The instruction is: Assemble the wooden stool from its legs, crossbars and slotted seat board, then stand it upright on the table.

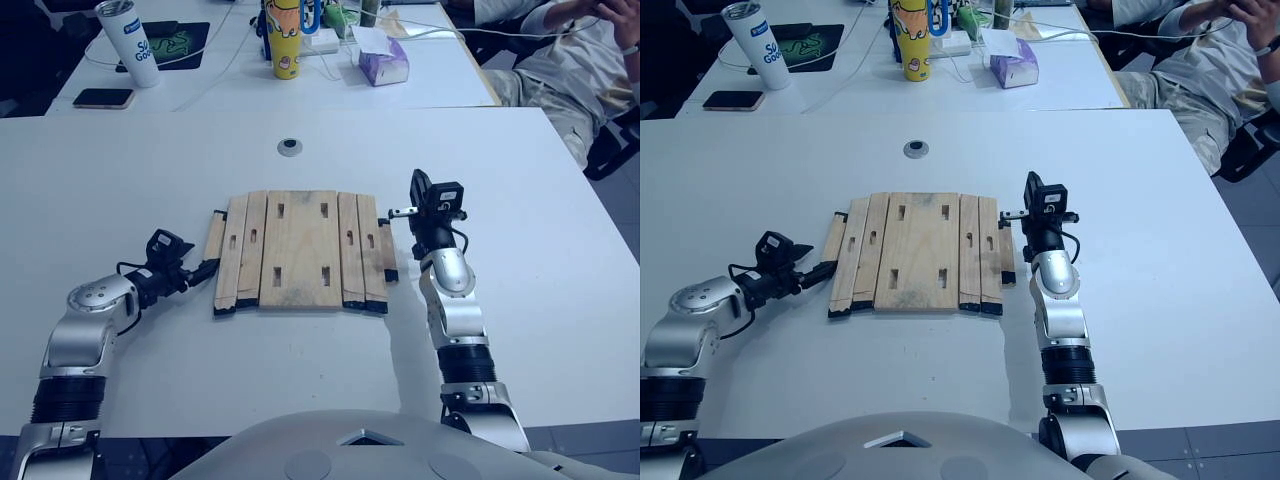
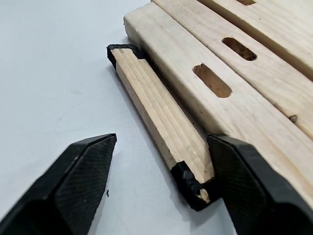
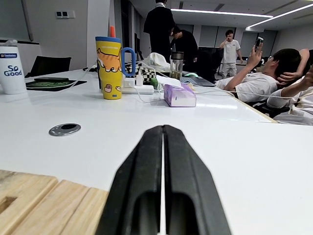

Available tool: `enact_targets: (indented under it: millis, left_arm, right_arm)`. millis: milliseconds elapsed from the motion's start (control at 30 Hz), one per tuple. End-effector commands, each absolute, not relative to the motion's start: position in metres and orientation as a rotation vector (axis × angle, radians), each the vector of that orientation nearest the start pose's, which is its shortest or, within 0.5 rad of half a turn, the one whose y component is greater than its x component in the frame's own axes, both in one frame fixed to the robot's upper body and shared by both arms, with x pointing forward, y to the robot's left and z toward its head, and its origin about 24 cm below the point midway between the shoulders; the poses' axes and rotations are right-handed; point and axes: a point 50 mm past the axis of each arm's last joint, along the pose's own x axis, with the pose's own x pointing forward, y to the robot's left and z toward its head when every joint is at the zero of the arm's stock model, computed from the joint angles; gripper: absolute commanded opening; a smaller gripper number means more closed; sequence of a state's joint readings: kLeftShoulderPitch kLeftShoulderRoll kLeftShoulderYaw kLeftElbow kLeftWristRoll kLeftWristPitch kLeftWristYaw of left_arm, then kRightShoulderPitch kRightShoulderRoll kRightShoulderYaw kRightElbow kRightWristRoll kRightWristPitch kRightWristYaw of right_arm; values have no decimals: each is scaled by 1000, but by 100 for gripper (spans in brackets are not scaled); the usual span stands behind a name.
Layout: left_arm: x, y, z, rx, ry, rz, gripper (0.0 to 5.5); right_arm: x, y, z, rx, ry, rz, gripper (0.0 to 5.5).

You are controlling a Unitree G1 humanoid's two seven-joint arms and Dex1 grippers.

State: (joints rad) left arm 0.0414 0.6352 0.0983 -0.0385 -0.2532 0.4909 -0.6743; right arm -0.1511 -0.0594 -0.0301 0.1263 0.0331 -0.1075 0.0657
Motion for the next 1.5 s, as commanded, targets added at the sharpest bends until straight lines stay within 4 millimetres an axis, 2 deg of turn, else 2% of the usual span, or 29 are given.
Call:
enact_targets:
  millis: [33, 300, 533, 767, 1000, 1233, 1500]
  left_arm:
    - [229, 268, 46, 232, 579, -461, 343]
    - [240, 278, 64, 253, 509, -437, 343]
    - [247, 273, 75, 247, 462, -458, 343]
    - [243, 270, 70, 203, 501, -423, 343]
    - [233, 262, 53, 164, 581, -437, 343]
    - [229, 265, 44, 194, 617, -408, 343]
    - [227, 262, 43, 196, 621, -420, 233]
  right_arm:
    - [282, -154, 62, -35, -133, 76, 0]
    - [283, -154, 62, -35, -129, 78, 0]
    - [283, -154, 62, -39, -129, 79, 0]
    - [283, -154, 61, -44, -128, 82, 0]
    - [284, -155, 61, -49, -129, 83, 0]
    - [284, -155, 62, -54, -131, 84, 0]
    - [284, -155, 62, -52, -131, 83, 0]
